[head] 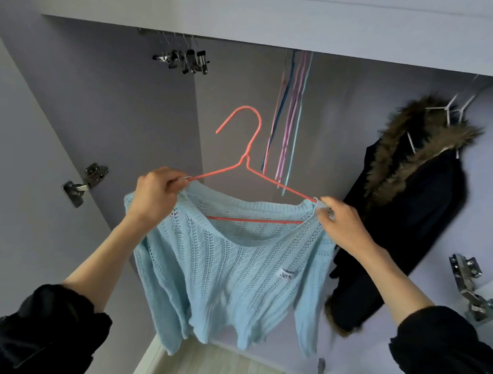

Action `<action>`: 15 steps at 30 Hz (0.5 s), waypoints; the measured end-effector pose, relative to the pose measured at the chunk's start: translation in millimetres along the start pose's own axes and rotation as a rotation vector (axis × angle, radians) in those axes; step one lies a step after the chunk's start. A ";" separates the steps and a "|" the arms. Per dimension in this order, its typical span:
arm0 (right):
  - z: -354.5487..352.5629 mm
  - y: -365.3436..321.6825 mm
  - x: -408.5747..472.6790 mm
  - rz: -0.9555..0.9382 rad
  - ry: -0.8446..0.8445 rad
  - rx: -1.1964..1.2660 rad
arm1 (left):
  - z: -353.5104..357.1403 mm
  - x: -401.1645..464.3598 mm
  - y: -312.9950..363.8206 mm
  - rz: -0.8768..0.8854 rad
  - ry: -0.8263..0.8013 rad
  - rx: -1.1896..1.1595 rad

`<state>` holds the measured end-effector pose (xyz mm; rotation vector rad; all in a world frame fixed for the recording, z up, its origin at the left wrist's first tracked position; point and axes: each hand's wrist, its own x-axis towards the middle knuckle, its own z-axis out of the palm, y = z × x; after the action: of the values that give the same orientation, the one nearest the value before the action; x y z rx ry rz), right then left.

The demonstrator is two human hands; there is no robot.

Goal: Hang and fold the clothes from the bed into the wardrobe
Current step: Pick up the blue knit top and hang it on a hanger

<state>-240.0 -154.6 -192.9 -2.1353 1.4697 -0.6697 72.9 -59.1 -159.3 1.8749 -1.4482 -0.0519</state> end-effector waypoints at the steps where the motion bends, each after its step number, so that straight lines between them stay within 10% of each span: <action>1: 0.3 1.9 1.3 -0.027 0.007 -0.042 | 2.0 -0.8 -0.5 -0.010 -0.009 -0.002; 15: -7.0 -31.9 7.6 -0.225 0.280 -0.001 | -0.7 -0.7 -4.5 0.027 -0.107 -0.054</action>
<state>-219.1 -152.2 -166.7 -2.3021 1.3729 -1.0867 76.7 -57.8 -161.7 1.8330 -1.5281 -0.1789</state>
